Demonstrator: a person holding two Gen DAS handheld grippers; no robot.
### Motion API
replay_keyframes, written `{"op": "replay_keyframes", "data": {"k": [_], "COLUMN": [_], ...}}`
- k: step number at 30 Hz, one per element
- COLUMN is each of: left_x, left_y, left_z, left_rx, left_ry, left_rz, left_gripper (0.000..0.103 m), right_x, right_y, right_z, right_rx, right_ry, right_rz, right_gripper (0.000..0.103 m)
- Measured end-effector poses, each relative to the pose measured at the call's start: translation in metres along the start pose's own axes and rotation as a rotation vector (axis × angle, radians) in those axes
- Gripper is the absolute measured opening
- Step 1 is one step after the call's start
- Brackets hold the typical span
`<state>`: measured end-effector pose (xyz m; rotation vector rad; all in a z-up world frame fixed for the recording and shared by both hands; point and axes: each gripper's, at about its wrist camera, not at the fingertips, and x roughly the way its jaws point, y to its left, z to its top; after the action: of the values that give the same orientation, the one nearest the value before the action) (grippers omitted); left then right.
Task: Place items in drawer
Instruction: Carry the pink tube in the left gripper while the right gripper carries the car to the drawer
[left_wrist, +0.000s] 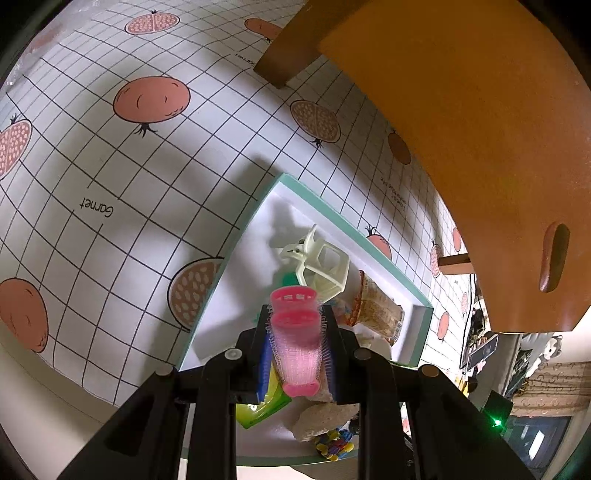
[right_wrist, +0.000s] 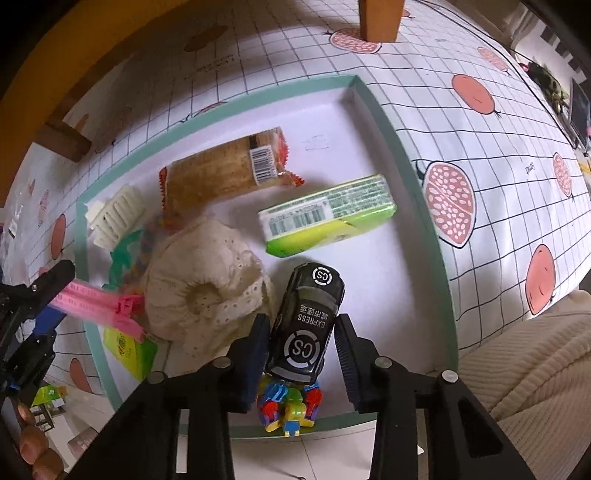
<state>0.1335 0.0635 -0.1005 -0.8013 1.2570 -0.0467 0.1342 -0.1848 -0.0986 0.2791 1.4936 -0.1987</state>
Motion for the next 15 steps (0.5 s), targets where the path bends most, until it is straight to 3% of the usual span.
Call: {"op": "replay_keyframes", "data": {"k": [15], "left_x": [-0.033], "left_y": [-0.026], "left_z": [0.005], "left_rx": [0.041], "left_ry": [-0.055], "left_rz": [-0.027], "left_gripper": [0.025], "right_x": [-0.063], "right_y": [-0.021], "right_z": [0.005], "right_rx": [-0.015], "right_ry": [-0.143], "right_rz": [0.067], "right_gripper": [0.033]}}
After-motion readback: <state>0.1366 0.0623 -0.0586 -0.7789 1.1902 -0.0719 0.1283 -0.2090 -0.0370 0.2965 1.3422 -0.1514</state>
